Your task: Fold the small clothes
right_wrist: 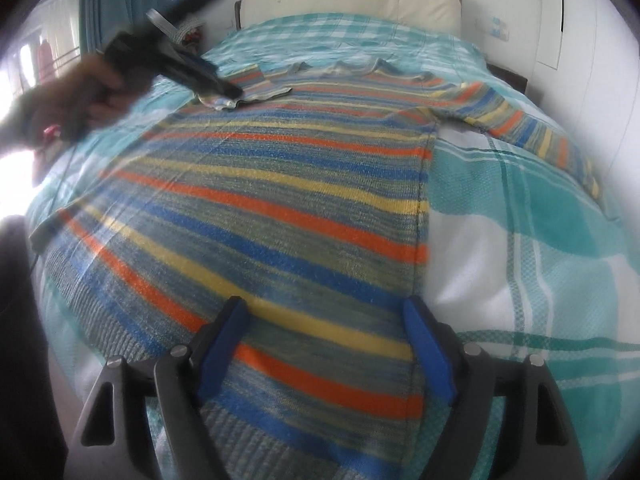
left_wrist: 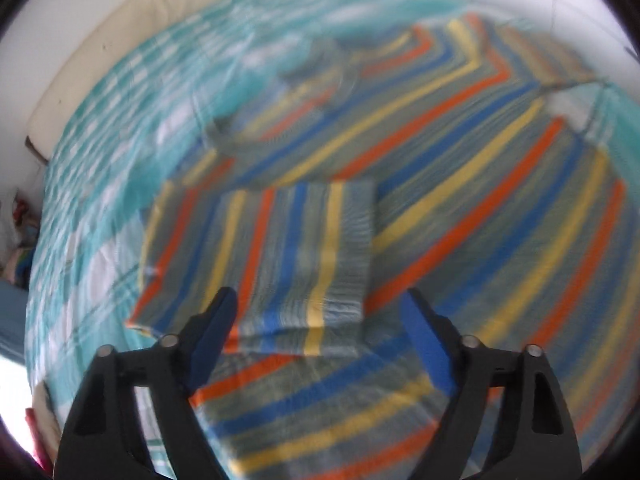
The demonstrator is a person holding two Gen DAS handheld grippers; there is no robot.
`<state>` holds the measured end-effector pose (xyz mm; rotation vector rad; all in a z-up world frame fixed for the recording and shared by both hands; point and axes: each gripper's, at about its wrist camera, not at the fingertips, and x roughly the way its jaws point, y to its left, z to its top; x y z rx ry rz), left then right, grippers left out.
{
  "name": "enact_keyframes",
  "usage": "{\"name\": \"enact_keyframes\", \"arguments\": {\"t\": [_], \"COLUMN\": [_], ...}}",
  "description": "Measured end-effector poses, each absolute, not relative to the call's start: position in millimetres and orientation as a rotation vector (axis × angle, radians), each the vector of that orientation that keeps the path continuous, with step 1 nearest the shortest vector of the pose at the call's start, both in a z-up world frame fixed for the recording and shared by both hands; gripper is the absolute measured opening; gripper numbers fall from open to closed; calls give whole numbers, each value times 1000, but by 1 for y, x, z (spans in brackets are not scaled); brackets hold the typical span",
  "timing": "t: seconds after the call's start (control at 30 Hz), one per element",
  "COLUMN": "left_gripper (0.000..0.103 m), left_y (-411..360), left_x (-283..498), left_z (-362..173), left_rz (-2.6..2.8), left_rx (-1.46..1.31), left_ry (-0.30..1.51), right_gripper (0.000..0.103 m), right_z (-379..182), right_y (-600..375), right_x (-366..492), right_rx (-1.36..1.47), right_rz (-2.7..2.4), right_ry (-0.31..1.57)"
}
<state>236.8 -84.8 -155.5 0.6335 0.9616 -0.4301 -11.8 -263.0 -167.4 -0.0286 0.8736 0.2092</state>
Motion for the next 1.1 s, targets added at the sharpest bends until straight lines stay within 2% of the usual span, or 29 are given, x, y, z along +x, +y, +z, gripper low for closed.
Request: {"name": "enact_keyframes", "arguments": {"t": [0.07,0.1,0.2,0.3,0.43,0.5,0.73,0.97,1.1], "left_gripper": [48,2,4,4,3,2,2,3,3], "left_y": [-74,-68,-17,99,257,292,304,328,355], "left_x": [249,253,261,274,264,255,241,226,202], "left_z": [-163,-158,-119,-86,-105,-122,-159,-154,-145], "left_rz": [-456,-439,-350,-167,194,244,219,301,431], "left_rx": [510,467,263,-98,-427,-481,-548,-579,-505], "left_ry": [1012,1026,975,942,963,991,1022,994,989], "right_gripper": [79,79,79,79,82,84,86,87,87], "right_z": [-168,-168,-168,-168,-169,-170,-170,-172,-172], "right_y": [-263,-263,-264,-263,-262,-260,-261,-261,-261], "right_x": [-12,-11,-12,-13,-13,-13,-12,-11,-11], "right_rx": [-30,-30,-29,-28,-24,-28,-27,-35,-36], "right_rz": [210,211,214,206,207,207,205,204,203], "right_ry": [871,870,868,866,864,864,860,855,855]}}
